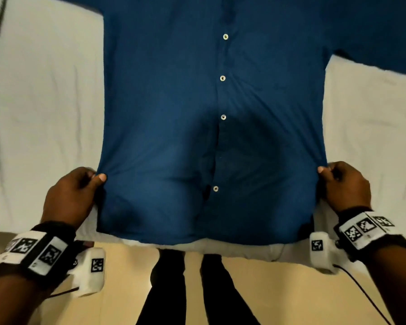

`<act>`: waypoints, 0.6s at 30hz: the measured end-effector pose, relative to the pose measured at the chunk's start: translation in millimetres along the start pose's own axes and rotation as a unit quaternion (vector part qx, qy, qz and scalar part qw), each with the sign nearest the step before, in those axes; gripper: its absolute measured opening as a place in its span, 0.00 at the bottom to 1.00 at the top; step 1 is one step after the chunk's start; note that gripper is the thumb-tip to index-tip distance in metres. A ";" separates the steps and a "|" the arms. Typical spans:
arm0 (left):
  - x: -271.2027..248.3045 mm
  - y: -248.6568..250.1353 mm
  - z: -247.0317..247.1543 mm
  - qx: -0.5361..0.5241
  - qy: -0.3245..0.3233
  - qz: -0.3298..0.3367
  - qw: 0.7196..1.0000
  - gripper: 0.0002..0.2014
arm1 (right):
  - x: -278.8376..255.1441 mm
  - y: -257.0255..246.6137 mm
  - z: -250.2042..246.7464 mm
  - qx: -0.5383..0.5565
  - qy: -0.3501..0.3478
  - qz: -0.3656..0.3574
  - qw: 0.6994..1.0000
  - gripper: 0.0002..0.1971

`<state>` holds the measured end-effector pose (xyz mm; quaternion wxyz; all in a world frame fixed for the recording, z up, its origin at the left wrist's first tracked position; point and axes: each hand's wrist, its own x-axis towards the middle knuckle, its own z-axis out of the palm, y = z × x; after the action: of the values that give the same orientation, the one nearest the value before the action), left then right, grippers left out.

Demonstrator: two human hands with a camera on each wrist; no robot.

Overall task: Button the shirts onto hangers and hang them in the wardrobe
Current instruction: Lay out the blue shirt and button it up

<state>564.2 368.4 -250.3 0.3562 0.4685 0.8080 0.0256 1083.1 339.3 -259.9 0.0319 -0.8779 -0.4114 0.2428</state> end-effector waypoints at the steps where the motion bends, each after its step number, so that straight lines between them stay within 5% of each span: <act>1: -0.8 -0.9 0.6 0.005 0.004 -0.003 1.000 0.13 | -0.2 1.4 -1.3 0.007 0.002 0.017 1.000 0.13; 7: -29.0 6.1 10.3 0.045 0.012 -0.033 0.998 0.23 | -27.7 -4.7 -5.0 -0.012 -0.050 0.027 0.998 0.28; 12: -61.6 -11.3 16.8 0.050 -0.036 -0.029 0.998 0.17 | -74.8 16.6 -0.4 -0.055 -0.186 0.051 0.980 0.15; 18: -68.3 -54.7 19.8 -0.179 -0.047 -0.176 0.967 0.07 | -94.2 56.0 3.9 0.191 -0.139 0.227 0.945 0.14</act>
<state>556.6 279.1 -248.0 0.4707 0.2478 0.8425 0.0852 1069.7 232.3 -239.9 0.0859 -0.8829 -0.1474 0.4375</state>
